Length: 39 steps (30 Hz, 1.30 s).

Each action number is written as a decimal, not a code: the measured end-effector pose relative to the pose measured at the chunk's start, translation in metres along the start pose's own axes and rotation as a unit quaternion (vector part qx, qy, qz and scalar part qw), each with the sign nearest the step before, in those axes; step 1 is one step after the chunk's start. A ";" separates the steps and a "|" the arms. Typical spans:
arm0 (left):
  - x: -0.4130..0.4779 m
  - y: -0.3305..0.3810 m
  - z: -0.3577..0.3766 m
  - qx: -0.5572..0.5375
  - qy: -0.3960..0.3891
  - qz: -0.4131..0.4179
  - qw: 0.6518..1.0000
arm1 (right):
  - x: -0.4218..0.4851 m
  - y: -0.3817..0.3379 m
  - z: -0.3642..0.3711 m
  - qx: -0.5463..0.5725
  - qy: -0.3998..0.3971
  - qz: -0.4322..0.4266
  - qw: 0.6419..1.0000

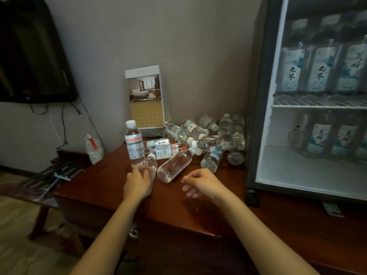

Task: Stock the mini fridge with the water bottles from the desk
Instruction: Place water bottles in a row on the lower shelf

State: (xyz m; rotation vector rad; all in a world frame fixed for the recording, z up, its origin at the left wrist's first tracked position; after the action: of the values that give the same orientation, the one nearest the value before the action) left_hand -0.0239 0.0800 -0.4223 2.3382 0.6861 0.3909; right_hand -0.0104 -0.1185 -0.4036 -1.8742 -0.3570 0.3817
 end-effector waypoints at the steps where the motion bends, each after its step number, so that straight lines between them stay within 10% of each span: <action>1: 0.001 -0.003 0.000 -0.027 0.000 -0.001 1.000 | 0.005 0.001 0.008 -0.003 0.000 0.006 1.000; 7: -0.010 -0.010 0.005 -0.276 -0.054 -0.082 0.956 | 0.031 0.005 0.050 0.019 0.056 0.033 0.998; 23: -0.052 -0.016 0.001 -0.299 -0.167 0.021 0.939 | 0.032 0.006 0.073 0.241 0.045 0.065 0.967; 39: -0.093 0.033 0.050 -0.374 -0.229 0.150 0.886 | -0.021 0.001 -0.008 0.133 -0.013 -0.098 0.986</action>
State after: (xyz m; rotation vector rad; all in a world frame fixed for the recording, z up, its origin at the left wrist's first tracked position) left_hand -0.0658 -0.0199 -0.4457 1.6768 -0.0747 0.1705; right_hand -0.0255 -0.1348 -0.4005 -1.5603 -0.4793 0.3050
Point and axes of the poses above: each hand's wrist, its own x-axis towards the middle knuckle, its own z-axis out of the palm, y = z × x, the point moved 1 cm from there along x, towards the middle knuckle
